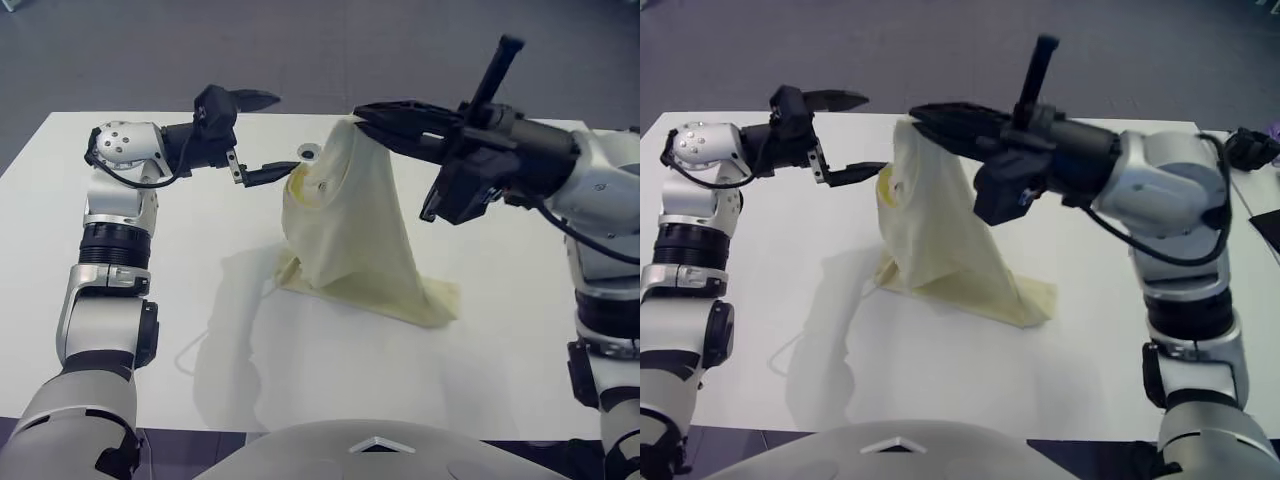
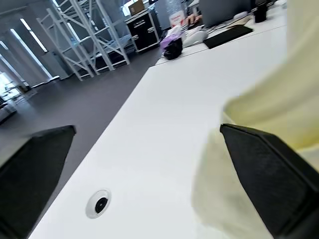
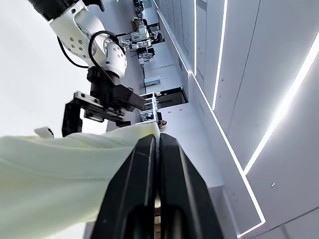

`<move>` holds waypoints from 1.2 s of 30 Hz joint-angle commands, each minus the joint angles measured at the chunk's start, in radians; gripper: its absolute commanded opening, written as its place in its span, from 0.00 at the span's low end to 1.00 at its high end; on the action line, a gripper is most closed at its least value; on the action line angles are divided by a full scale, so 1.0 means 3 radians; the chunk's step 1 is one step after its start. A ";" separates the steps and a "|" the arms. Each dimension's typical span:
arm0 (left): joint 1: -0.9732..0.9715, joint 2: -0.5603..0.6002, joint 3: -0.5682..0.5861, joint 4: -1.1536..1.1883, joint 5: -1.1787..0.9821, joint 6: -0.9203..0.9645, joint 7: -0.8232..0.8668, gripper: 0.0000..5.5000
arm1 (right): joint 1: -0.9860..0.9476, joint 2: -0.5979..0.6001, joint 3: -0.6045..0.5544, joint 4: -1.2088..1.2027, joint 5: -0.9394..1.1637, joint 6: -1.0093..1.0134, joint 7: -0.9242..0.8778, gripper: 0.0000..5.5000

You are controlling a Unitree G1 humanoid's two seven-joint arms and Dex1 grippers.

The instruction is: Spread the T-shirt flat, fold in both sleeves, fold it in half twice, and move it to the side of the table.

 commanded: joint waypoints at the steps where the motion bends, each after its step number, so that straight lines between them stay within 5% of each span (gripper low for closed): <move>1: 0.0153 -0.0005 -0.0124 -0.0427 -0.0216 0.0410 -0.0375 0.98 | -0.0309 -0.0109 -0.0005 0.0444 -0.0046 -0.0630 0.0083 0.00; 6: 0.0030 -0.0078 -0.0304 -0.0378 -0.0068 0.0312 -0.0589 0.98 | -0.0409 -0.0172 0.0075 0.0804 -0.0045 -0.1156 0.0146 0.00; 13: -0.0472 -0.0011 -0.0635 0.0530 0.0529 -0.0653 -0.0972 0.98 | -0.0077 -0.0236 0.0381 0.0406 0.0285 -0.1203 0.0346 0.00; 22: -0.0277 0.0158 -0.1501 0.0293 0.0250 -0.1438 -0.1012 0.98 | 0.0202 -0.0384 0.0565 0.0144 0.0570 -0.1197 0.0652 0.00; 36: -0.0430 0.0342 -0.2081 0.0403 -0.0007 -0.1863 -0.1012 0.53 | 0.0432 -0.0375 0.0600 -0.0110 0.0509 -0.1072 0.0637 0.00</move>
